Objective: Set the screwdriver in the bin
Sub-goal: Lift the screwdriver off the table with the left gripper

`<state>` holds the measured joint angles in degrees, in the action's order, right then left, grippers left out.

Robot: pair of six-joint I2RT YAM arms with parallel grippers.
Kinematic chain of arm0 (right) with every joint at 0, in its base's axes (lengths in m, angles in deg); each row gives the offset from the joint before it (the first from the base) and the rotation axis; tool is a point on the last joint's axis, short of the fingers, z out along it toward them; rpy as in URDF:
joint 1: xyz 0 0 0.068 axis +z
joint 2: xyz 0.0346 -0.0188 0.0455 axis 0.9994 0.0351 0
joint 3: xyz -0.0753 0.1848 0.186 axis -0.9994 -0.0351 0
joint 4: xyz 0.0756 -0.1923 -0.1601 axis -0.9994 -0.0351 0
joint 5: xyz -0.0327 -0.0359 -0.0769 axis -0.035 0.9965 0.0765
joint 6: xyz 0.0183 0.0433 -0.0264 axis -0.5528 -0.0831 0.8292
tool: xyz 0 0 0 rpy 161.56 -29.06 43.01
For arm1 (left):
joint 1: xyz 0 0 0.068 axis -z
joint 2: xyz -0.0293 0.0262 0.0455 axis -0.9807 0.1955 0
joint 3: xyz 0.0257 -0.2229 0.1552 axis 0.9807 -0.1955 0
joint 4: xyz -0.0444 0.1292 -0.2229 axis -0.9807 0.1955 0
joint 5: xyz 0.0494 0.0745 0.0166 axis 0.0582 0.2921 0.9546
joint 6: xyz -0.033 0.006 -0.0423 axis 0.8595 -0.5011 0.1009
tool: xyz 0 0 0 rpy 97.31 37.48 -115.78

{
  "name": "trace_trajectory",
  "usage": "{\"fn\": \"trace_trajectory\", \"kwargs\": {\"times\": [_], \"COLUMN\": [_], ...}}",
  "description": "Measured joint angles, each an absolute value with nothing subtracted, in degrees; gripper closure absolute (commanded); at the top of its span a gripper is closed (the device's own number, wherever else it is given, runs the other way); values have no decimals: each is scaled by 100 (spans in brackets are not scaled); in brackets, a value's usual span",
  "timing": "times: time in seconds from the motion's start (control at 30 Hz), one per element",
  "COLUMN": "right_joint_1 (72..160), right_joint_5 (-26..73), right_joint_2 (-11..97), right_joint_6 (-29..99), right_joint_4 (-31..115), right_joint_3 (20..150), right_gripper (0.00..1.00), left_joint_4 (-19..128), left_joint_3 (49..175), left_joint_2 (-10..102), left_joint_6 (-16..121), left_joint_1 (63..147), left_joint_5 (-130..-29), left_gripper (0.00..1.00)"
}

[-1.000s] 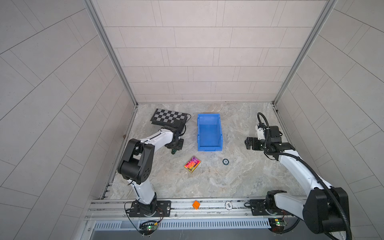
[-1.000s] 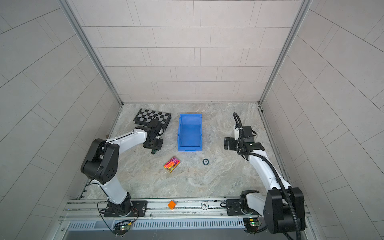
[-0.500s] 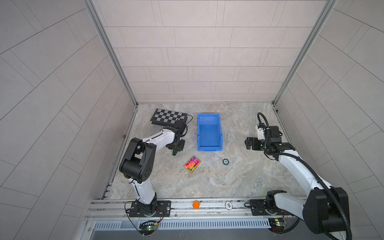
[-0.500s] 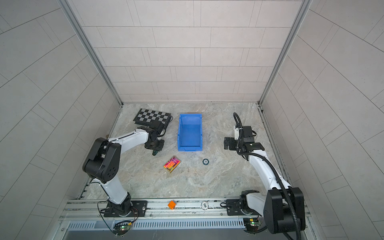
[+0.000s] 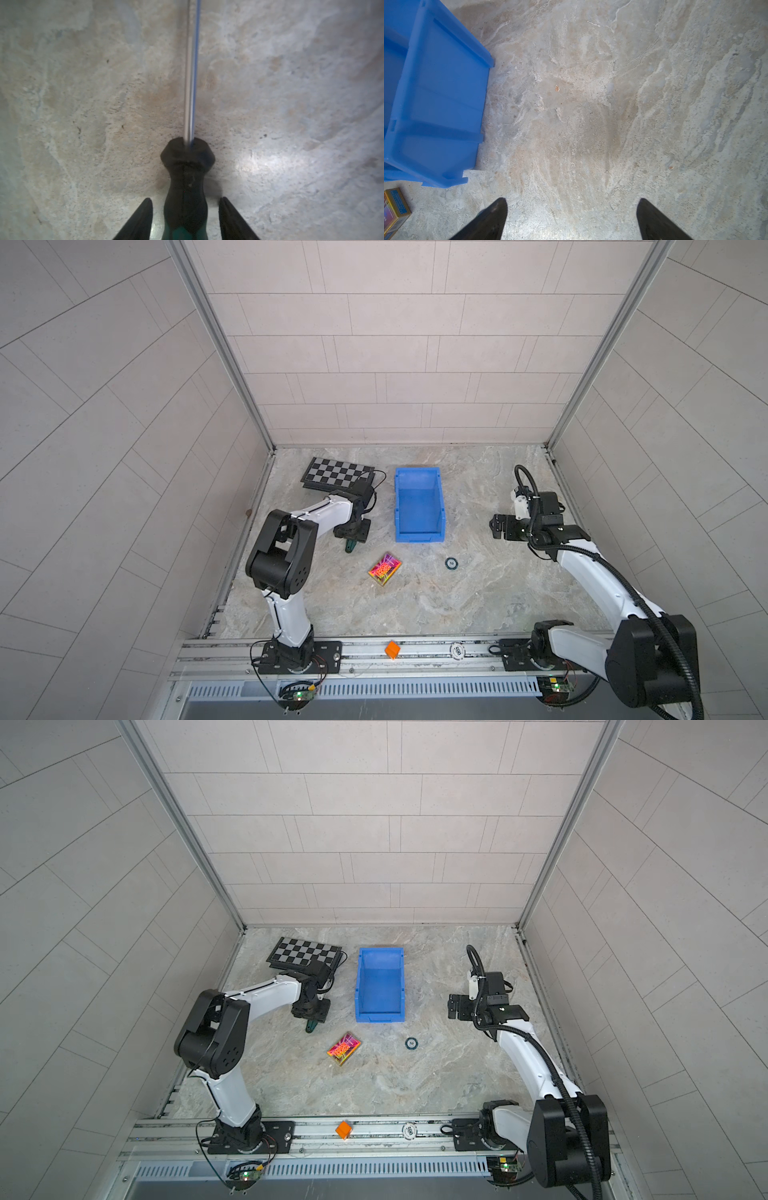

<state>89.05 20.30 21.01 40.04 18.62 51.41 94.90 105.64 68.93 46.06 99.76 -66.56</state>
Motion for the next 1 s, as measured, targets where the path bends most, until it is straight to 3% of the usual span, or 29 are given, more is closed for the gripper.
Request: {"fn": "trace_trajectory", "kwargs": {"times": [0.33, 1.0], "right_joint_1": [8905, 8905], "right_joint_5": [2057, 2089], "right_joint_2": [2097, 2073], "right_joint_6": [4006, 4026], "right_joint_4": [1854, 1814], "right_joint_3": [5141, 5141], "right_gripper": [1, 1], "left_joint_4": [9558, 9794], "left_joint_3": [10900, 10983], "left_joint_2": [7136, 7232], "left_joint_6": [4586, 4809], "left_joint_1": [9976, 9976], "left_joint_5": [-6604, -6527], "left_gripper": [56, 62]}}
